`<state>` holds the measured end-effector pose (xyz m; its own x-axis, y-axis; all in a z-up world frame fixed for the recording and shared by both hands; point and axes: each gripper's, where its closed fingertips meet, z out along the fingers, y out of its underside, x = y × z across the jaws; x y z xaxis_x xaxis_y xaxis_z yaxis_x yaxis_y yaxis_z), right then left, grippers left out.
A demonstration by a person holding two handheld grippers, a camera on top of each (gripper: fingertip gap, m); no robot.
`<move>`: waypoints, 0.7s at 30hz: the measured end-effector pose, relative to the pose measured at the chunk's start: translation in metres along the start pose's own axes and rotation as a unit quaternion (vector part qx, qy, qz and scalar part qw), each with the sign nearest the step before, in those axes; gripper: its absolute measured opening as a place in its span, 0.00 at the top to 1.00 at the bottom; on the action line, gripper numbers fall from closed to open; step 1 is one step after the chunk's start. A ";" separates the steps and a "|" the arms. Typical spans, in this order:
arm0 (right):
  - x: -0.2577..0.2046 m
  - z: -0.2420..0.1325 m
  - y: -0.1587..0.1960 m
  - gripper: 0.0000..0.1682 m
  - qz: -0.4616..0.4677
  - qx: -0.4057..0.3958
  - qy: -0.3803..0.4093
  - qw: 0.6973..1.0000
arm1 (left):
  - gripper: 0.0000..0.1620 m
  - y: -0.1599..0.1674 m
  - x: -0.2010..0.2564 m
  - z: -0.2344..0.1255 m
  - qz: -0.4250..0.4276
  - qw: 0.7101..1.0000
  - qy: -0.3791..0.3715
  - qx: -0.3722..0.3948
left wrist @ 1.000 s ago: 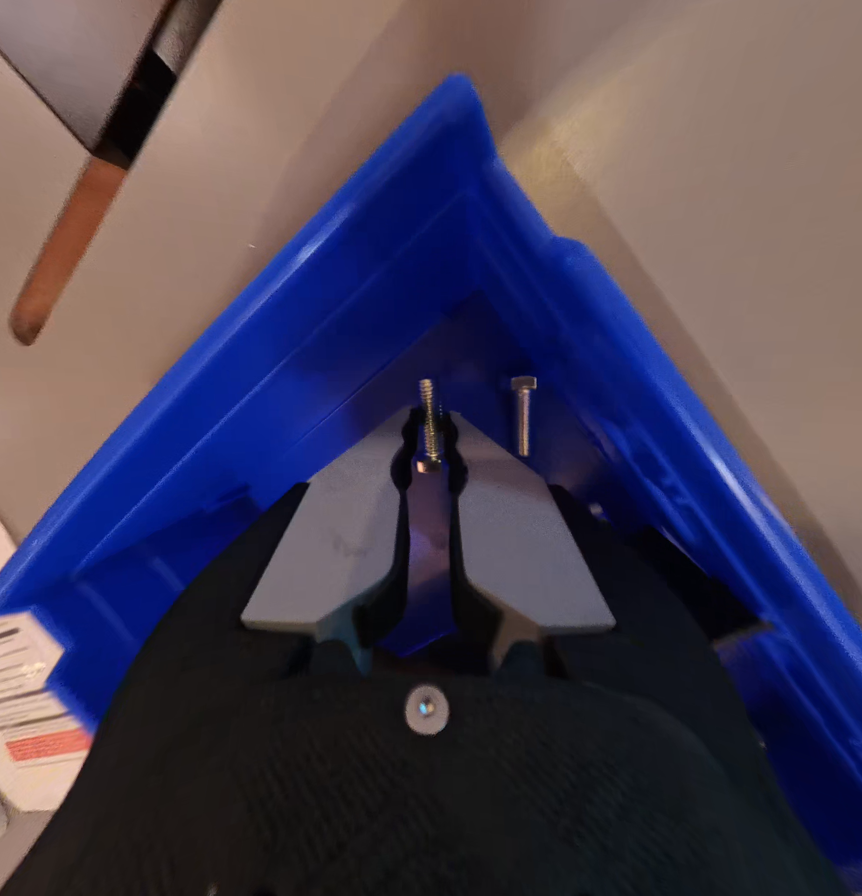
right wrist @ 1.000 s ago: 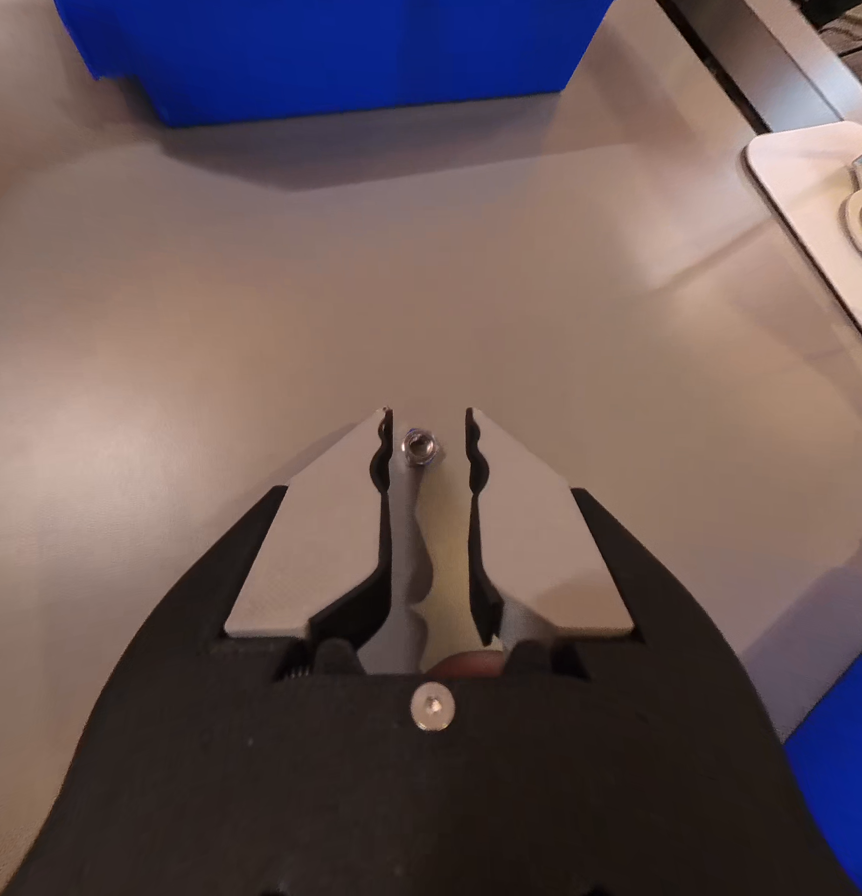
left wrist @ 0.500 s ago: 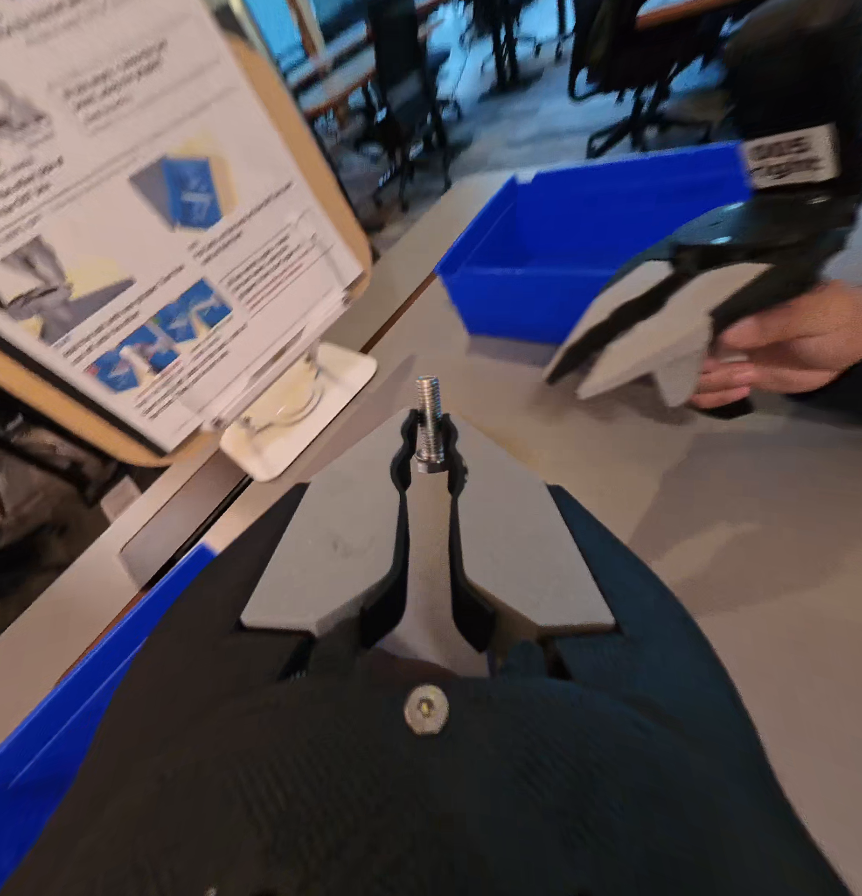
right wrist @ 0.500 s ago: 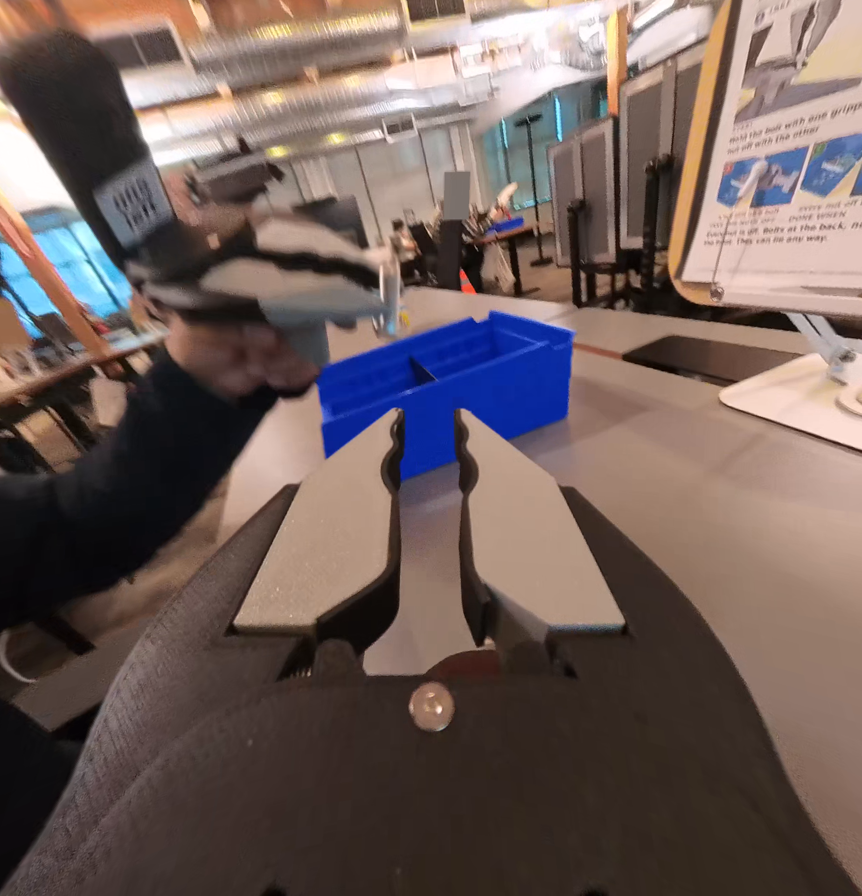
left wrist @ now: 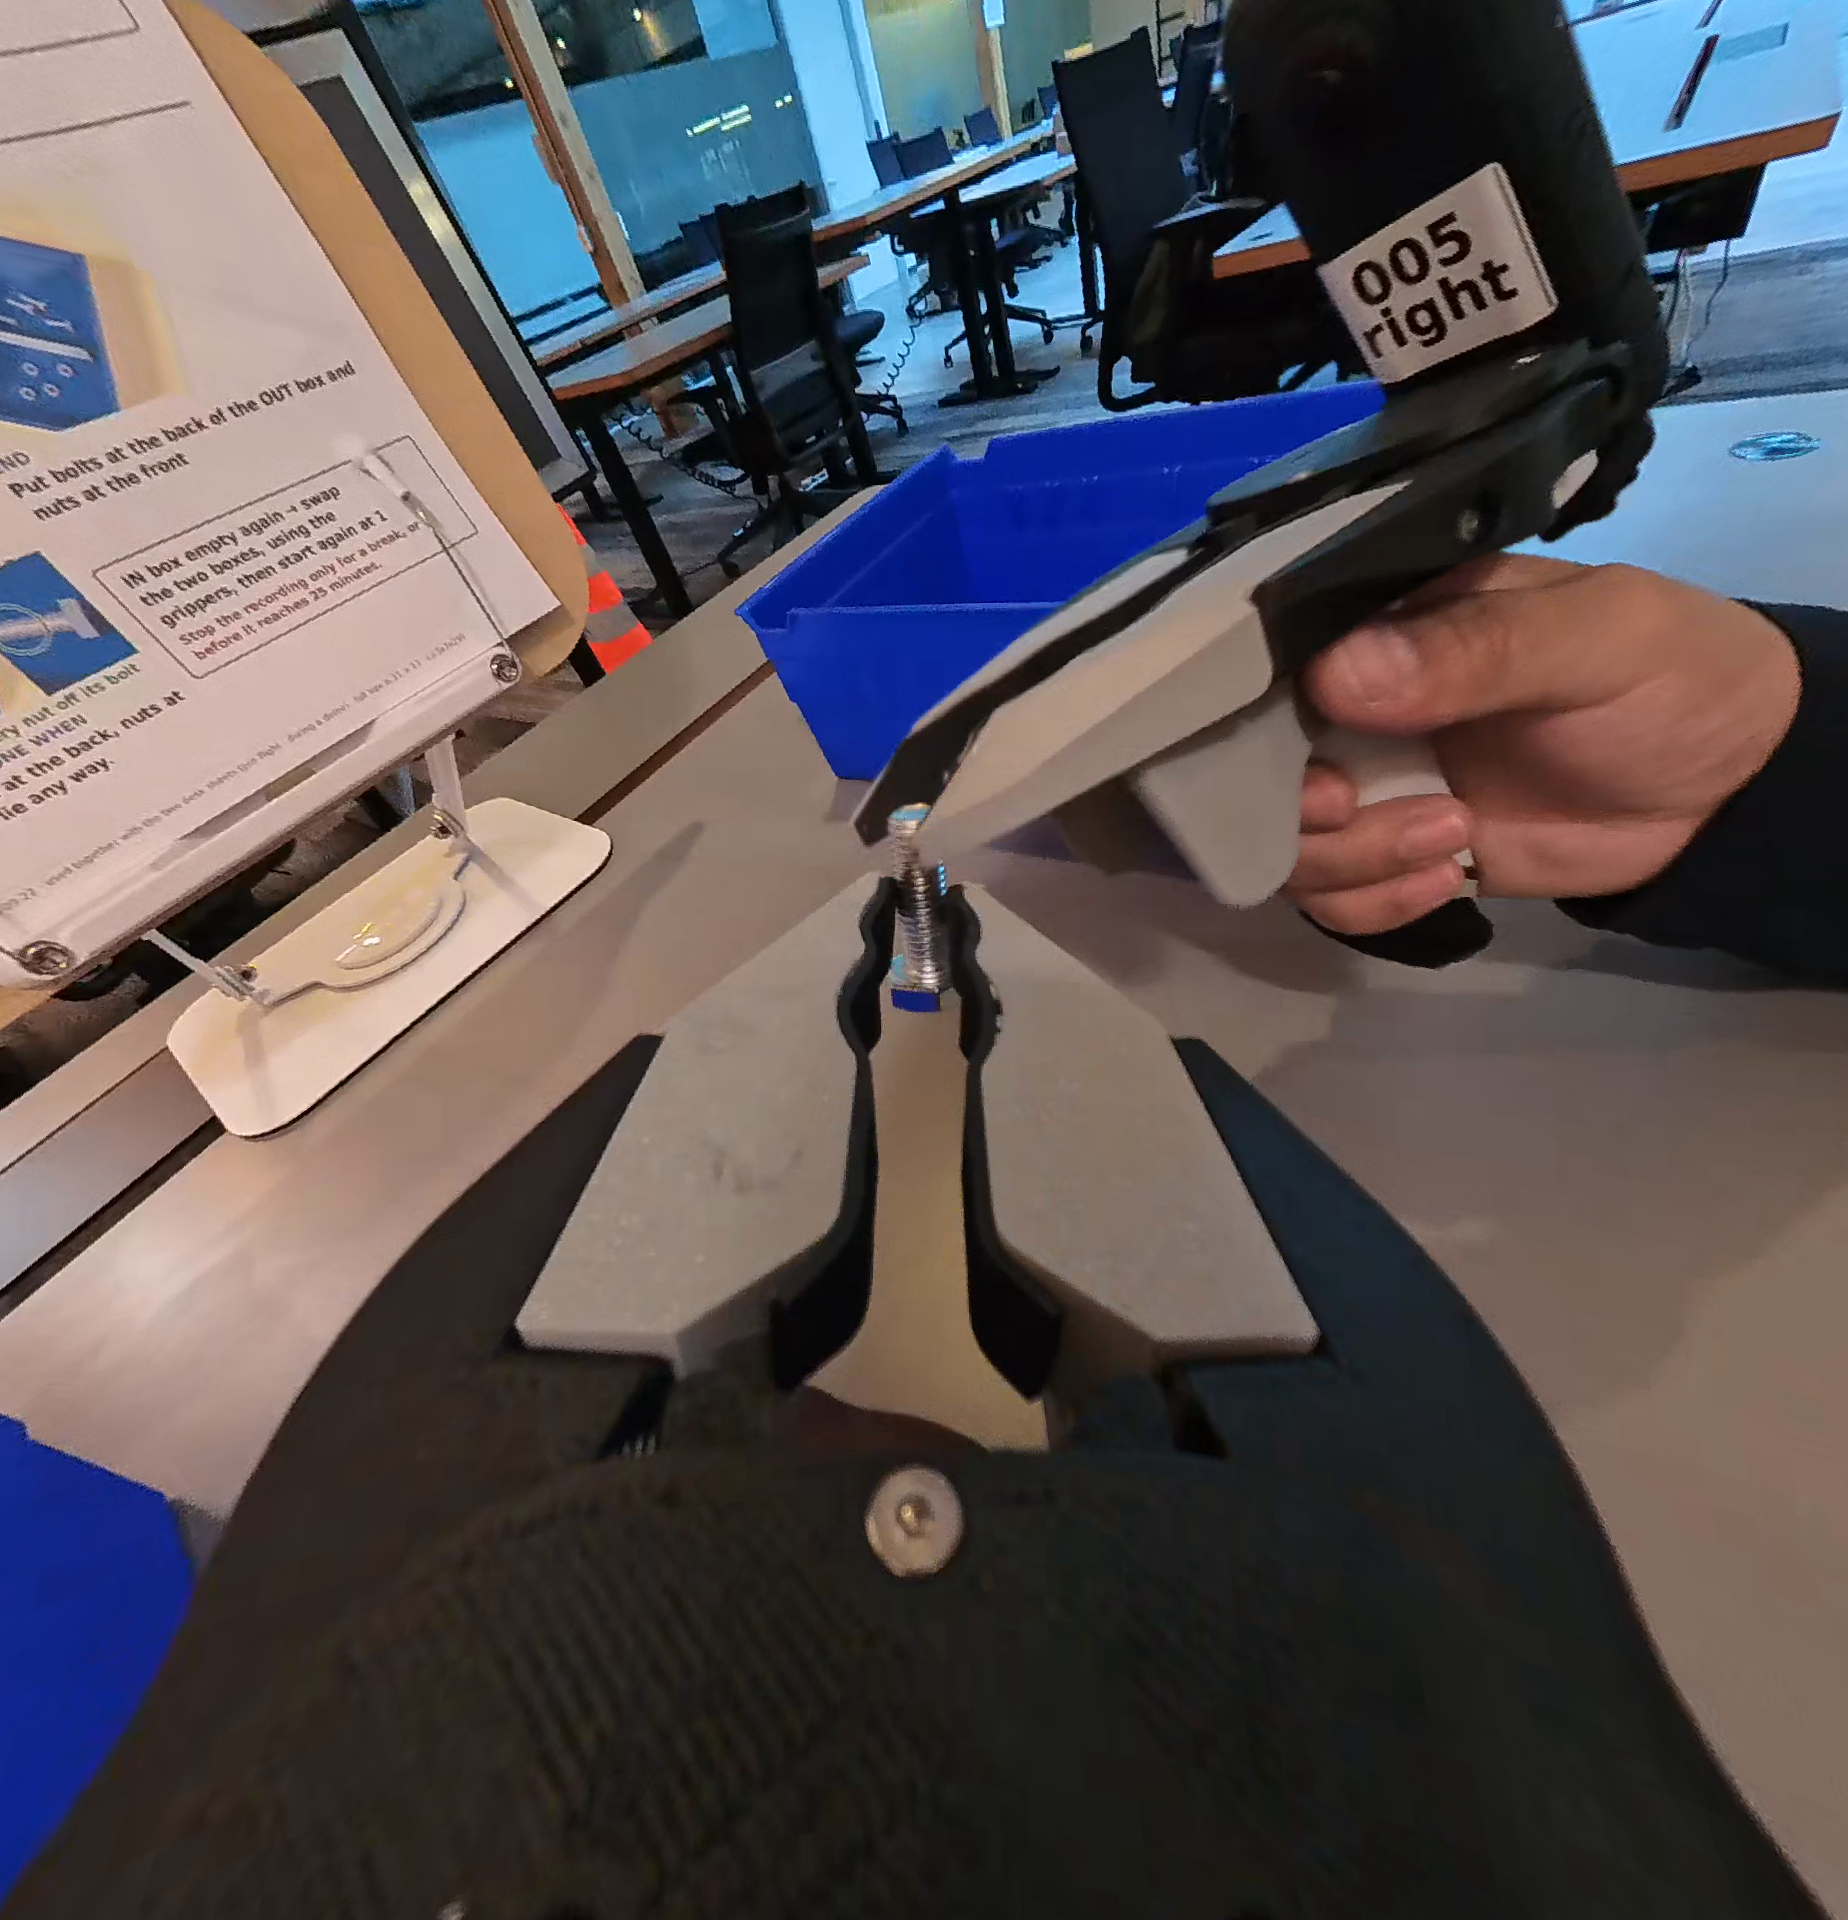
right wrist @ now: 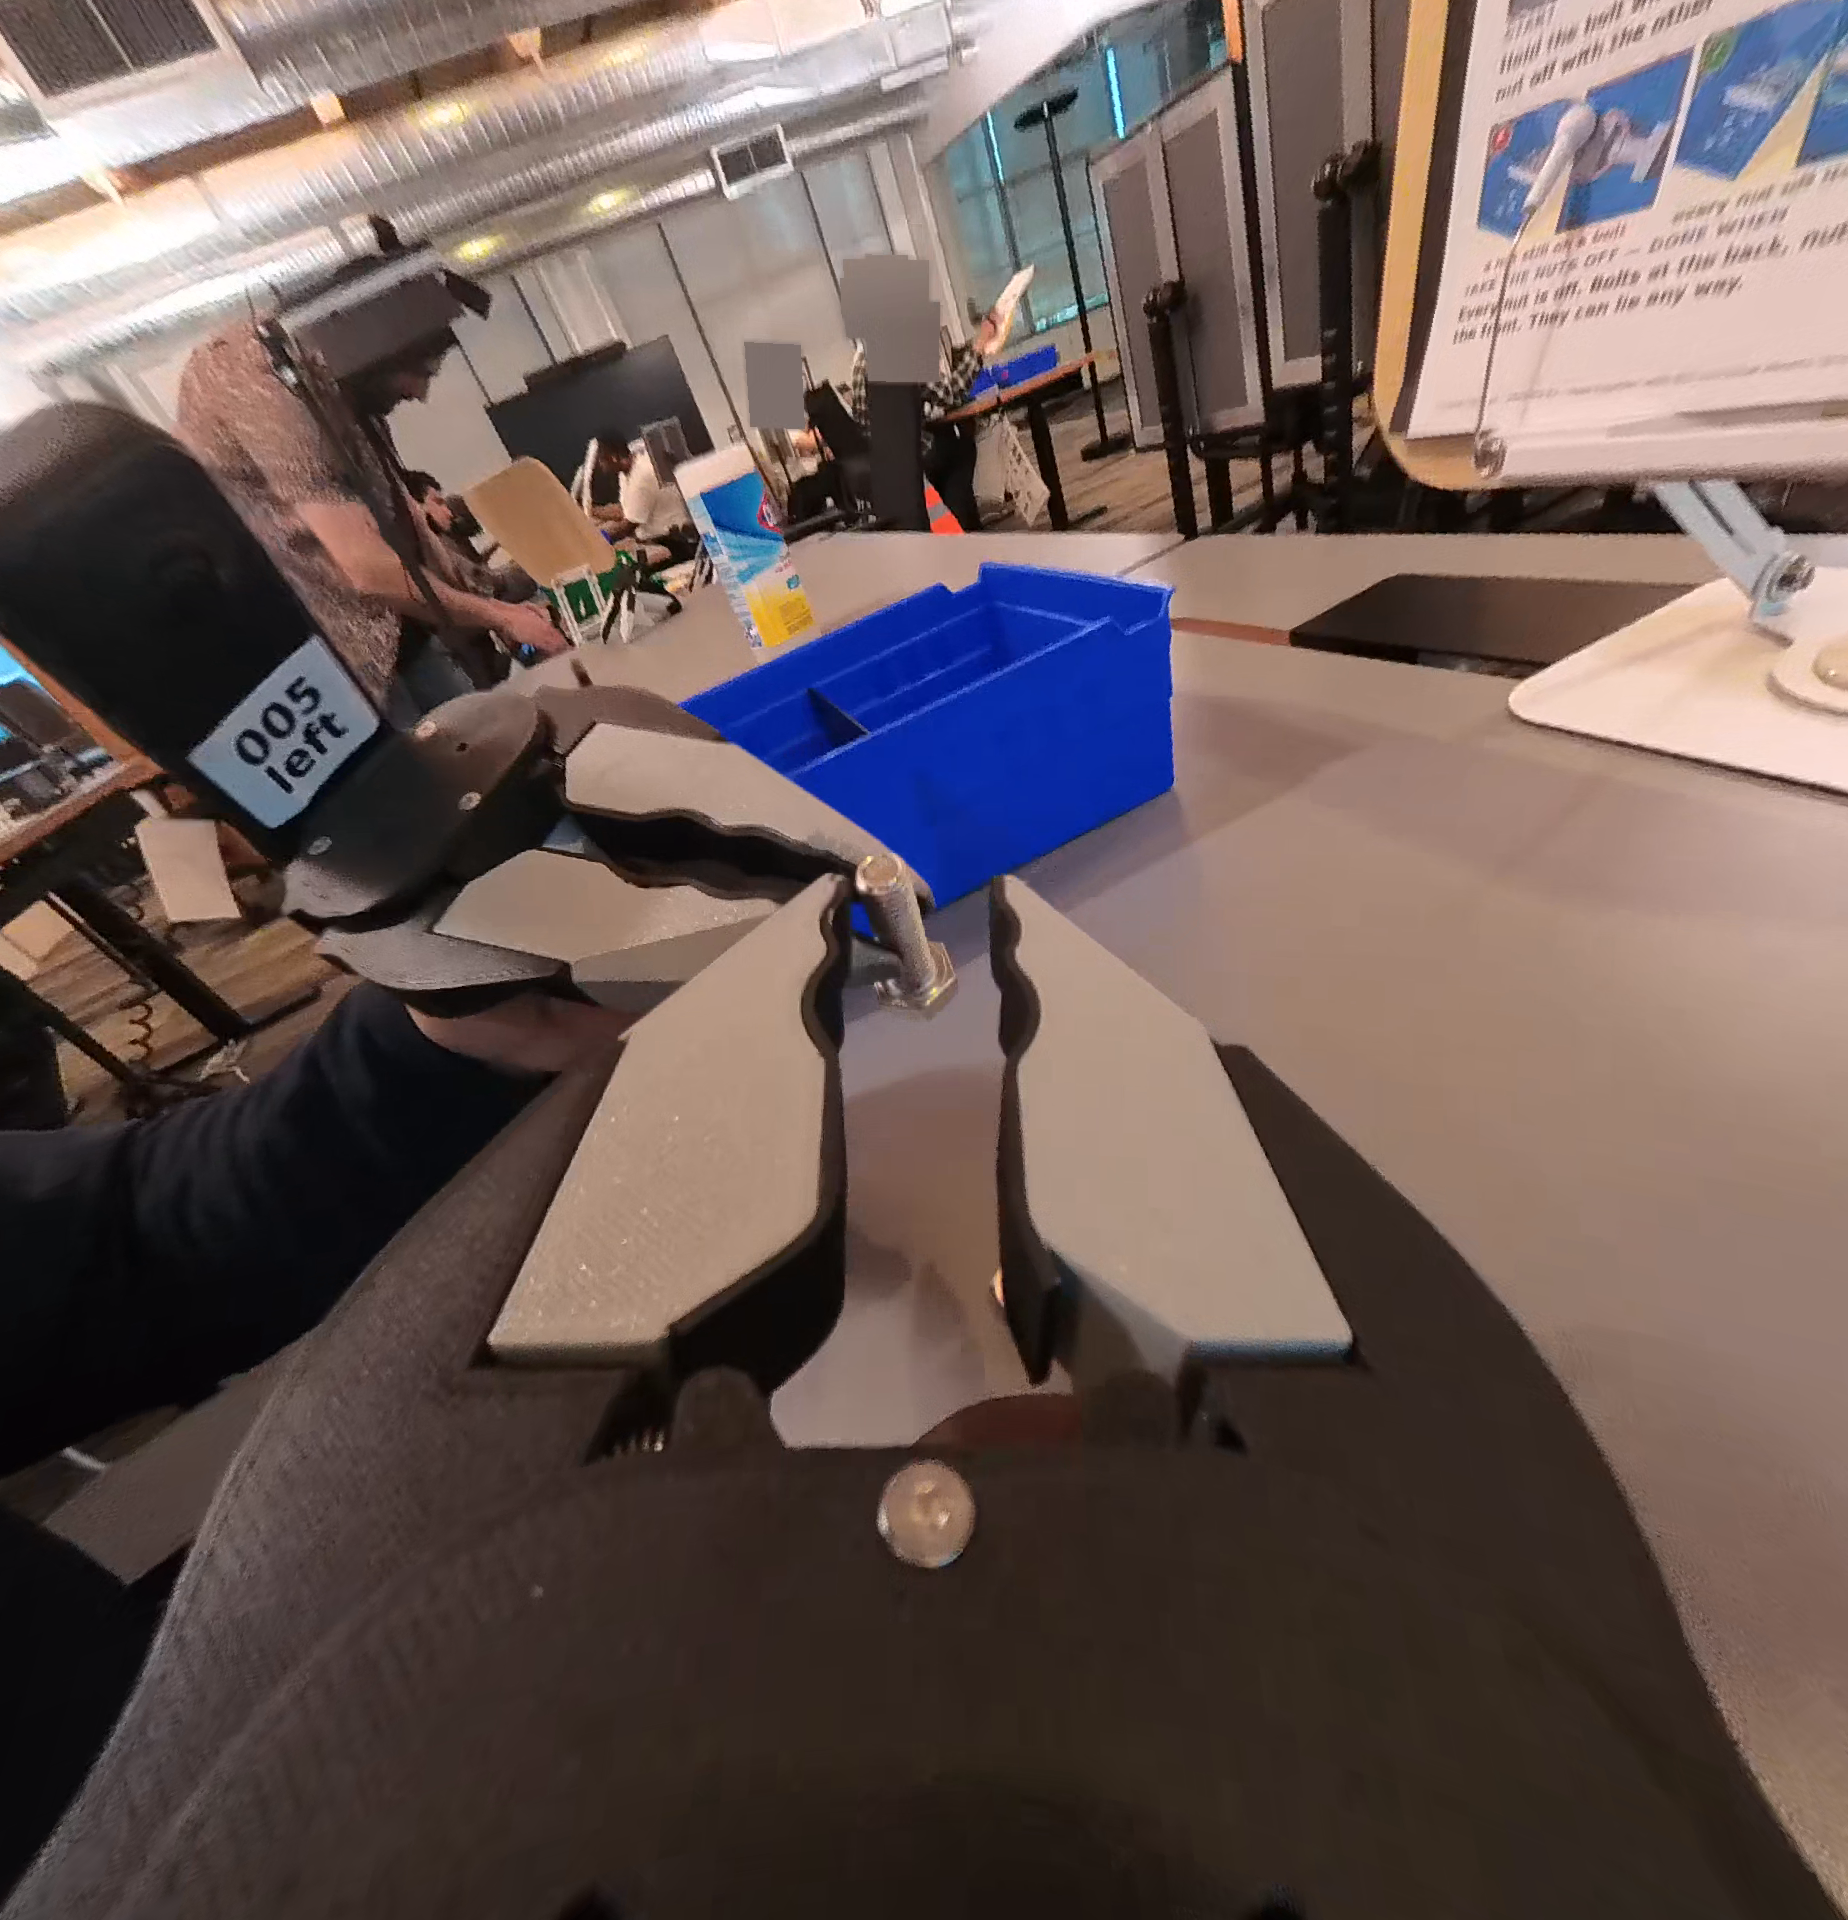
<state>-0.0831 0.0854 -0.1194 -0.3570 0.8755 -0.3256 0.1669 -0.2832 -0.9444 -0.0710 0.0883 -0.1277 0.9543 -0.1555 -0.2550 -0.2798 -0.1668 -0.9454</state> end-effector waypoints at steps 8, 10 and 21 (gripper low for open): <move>0.004 0.004 0.011 0.96 0.001 -0.026 0.008 1.000 | 0.95 0.010 0.000 0.004 -0.021 1.000 -0.006 0.002; 0.008 0.004 0.013 0.96 -0.008 -0.028 0.026 0.999 | 0.95 0.014 -0.001 0.005 -0.026 1.000 -0.006 -0.005; 0.009 0.004 0.014 0.96 -0.054 -0.039 0.046 0.997 | 0.91 0.025 0.001 0.007 -0.075 0.997 0.023 -0.018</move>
<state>-0.0879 0.0872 -0.1355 -0.2916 0.9322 -0.2141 0.2040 -0.1581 -0.9661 -0.0765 0.0910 -0.1528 0.9804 -0.1698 -0.1002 -0.1377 -0.2257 -0.9644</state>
